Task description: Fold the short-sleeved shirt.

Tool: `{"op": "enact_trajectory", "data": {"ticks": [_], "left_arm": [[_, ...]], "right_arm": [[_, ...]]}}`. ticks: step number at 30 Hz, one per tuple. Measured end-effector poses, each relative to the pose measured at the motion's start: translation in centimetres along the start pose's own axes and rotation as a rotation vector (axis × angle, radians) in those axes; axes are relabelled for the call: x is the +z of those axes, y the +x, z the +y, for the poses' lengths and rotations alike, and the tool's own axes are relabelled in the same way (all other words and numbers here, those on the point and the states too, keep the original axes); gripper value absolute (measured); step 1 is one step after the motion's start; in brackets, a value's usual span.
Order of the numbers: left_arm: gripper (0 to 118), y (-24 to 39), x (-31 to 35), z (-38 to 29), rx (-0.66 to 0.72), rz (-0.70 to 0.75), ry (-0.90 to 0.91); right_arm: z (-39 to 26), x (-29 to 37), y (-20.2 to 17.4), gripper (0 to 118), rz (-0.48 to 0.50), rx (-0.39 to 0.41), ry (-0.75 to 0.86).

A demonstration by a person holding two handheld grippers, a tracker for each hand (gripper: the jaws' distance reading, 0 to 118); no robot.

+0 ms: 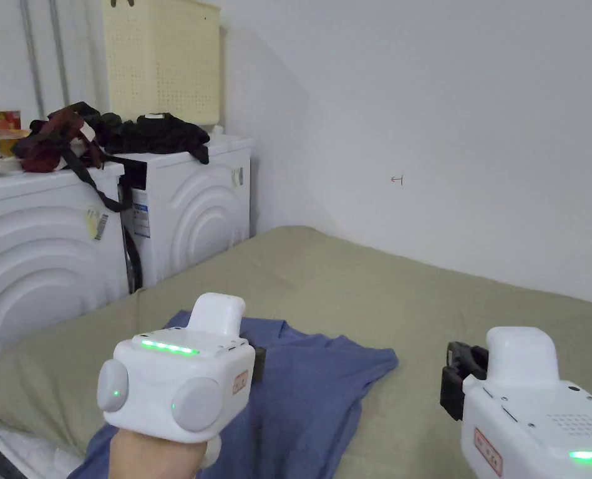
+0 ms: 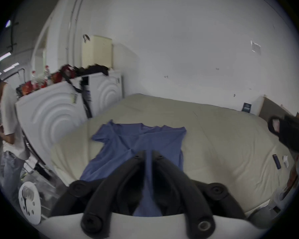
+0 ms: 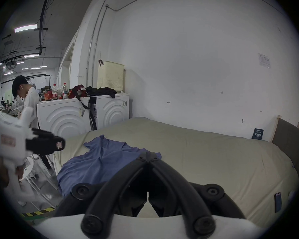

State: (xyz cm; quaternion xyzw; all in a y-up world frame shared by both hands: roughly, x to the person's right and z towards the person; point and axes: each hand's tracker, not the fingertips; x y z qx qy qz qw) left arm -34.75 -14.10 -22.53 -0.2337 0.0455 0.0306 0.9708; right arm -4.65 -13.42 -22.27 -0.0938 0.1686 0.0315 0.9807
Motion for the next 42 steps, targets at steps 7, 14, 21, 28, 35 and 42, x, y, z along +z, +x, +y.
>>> {"op": "enact_trajectory", "data": {"ticks": [7,14,21,28,35,42], "left_arm": [[118,-0.9,-12.2,6.4,-0.101,-0.065,-0.13],[118,-0.2,-26.4,7.1,-0.138,-0.175,-0.401],[118,2.2,-32.9,1.6,-0.111,-0.121,-0.582],[118,3.1,-35.8,-1.7,-0.065,-0.033,-0.646],[83,4.1,-32.4,-1.9,0.008,-0.086,-0.636],[0,3.6,-32.4,1.7,0.009,-0.175,-0.574]], "right_arm": [[-1.1,-0.4,5.5,1,-0.075,-0.044,-0.056],[-3.1,-1.0,9.9,1,-0.108,-0.08,-0.152],[-5.5,-2.0,11.9,1,-0.118,-0.122,-0.227],[-7.2,-3.0,12.2,1,-0.091,-0.152,-0.264],[-7.9,-2.5,11.7,1,-0.069,-0.152,-0.293],[-7.8,-1.7,11.5,1,-0.051,-0.17,-0.282]]}}
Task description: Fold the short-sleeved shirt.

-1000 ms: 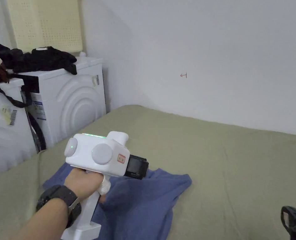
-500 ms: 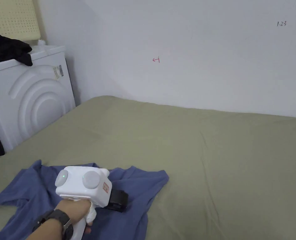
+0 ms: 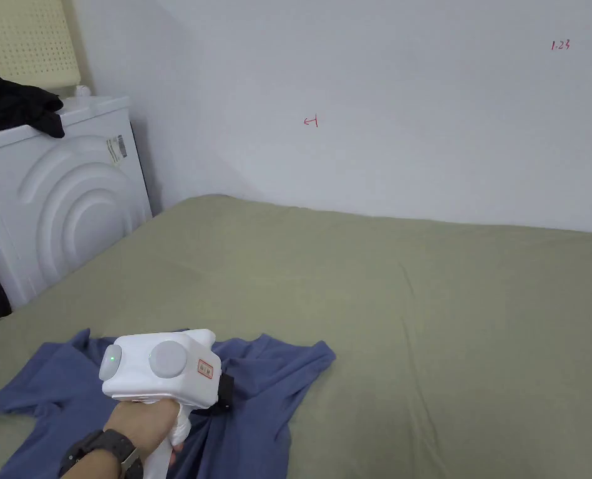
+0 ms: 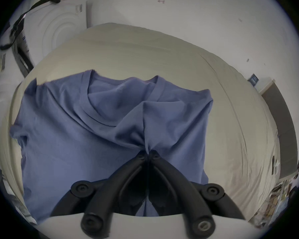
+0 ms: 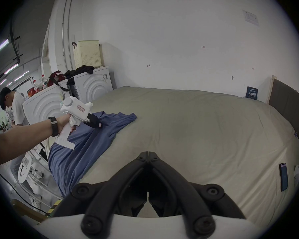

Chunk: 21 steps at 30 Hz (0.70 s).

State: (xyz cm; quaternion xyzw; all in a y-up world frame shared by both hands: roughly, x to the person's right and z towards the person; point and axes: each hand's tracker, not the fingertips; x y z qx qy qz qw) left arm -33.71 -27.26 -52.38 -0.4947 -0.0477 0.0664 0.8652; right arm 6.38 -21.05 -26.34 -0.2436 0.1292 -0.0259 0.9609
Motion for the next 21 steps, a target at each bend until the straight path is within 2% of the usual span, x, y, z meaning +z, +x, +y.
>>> {"op": "enact_trajectory", "data": {"ticks": [4,8,12,15,17,21], "left_arm": [[0,1.4,0.6,1.2,-0.02,-0.004,0.042],[0,4.2,0.5,2.6,-0.166,-0.006,0.059],[0,7.4,-0.5,5.6,-0.138,-0.155,0.149],[0,12.1,-1.2,7.9,-0.215,-0.219,0.161],[0,16.5,-1.5,9.3,-0.332,-0.214,0.173],[0,26.2,-1.8,9.1,-0.481,-0.378,0.179]], "right_arm": [[0.2,1.3,1.0,1,-0.016,-0.001,0.012],[0.3,2.2,2.4,1,-0.045,-0.018,0.028],[0.1,2.9,3.5,1,-0.067,-0.042,0.038],[-0.1,3.6,4.2,1,-0.076,-0.053,0.033],[-0.3,4.2,4.6,1,-0.087,-0.053,0.032],[-0.6,5.5,5.8,1,-0.115,-0.075,0.036]]}}
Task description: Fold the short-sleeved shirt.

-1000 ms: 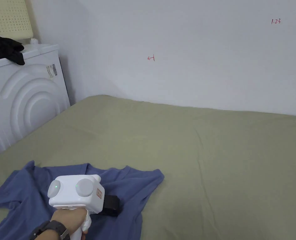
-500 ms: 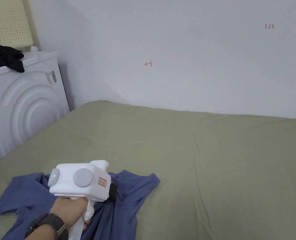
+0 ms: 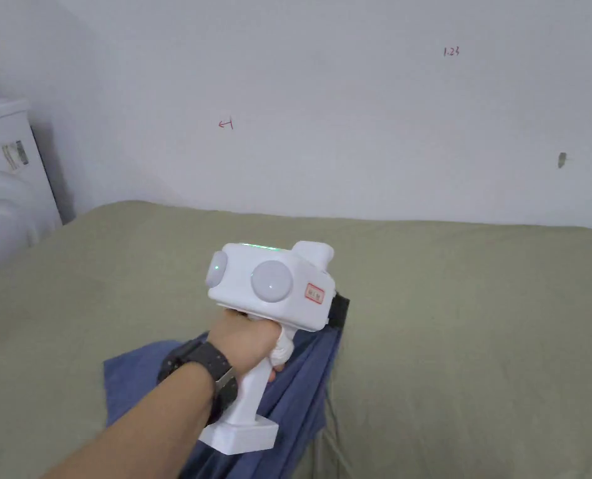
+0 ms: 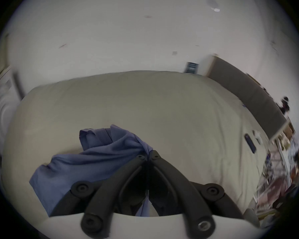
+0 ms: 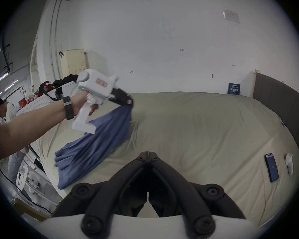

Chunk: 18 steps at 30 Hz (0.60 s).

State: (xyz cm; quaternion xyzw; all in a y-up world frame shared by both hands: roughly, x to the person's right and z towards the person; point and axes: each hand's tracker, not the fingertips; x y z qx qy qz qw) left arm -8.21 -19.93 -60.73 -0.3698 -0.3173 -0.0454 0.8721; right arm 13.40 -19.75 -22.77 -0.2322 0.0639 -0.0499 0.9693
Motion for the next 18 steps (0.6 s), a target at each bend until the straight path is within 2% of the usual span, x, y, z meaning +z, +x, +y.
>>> {"op": "enact_trajectory", "data": {"ticks": [5,10,11,14,18], "left_arm": [[0,12.3,-4.5,2.3,-0.245,-0.243,0.01],[0,23.8,-4.6,-0.1,-0.452,-0.663,0.001],[0,25.1,-4.9,-0.6,-0.487,-0.693,-0.015],[0,28.0,-7.2,-2.2,-0.546,-0.566,-0.088],[0,28.6,-10.9,-4.7,-0.469,-0.555,-0.171]], "right_arm": [[0.1,2.2,1.7,1,-0.063,-0.014,0.026],[-0.1,4.7,3.3,1,-0.128,-0.03,0.045],[-0.2,5.0,3.6,1,-0.139,-0.029,0.043],[-0.5,5.7,3.9,1,-0.154,-0.031,0.031],[-0.8,6.9,4.0,1,-0.155,-0.042,0.036]]}}
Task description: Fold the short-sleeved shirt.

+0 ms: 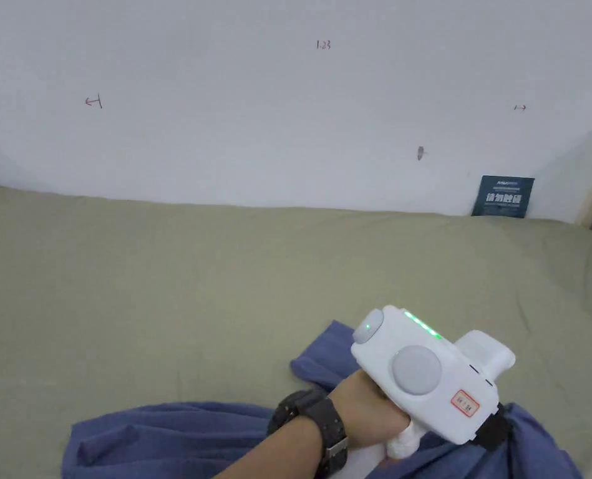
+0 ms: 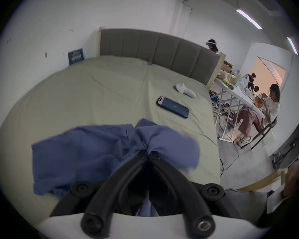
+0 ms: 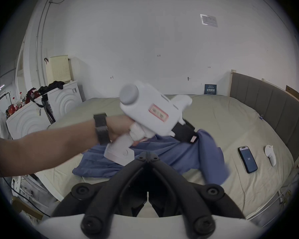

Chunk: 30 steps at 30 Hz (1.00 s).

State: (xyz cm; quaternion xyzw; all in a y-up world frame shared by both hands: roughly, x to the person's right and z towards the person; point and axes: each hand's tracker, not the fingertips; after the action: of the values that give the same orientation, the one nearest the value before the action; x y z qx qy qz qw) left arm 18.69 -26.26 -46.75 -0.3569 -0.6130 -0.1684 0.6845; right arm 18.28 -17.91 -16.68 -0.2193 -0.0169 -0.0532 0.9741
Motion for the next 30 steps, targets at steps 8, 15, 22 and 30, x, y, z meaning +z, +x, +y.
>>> {"op": "enact_trajectory", "data": {"ticks": [8,15,22,30], "left_arm": [[108,-1.0,-1.8,-4.3,0.158,0.133,-0.018],[117,-0.3,16.3,-8.7,0.288,0.368,0.366],[110,4.7,30.2,-20.1,0.486,0.907,0.529],[2,12.7,33.6,-27.7,0.614,1.171,0.525]], "right_arm": [[-0.4,0.1,0.5,1,-0.018,-0.019,-0.013],[1.0,-0.8,1.3,1,-0.045,-0.002,0.023],[2.0,-3.1,2.6,1,-0.088,0.007,0.099],[0.7,-4.3,2.2,1,-0.111,0.048,0.117]]}}
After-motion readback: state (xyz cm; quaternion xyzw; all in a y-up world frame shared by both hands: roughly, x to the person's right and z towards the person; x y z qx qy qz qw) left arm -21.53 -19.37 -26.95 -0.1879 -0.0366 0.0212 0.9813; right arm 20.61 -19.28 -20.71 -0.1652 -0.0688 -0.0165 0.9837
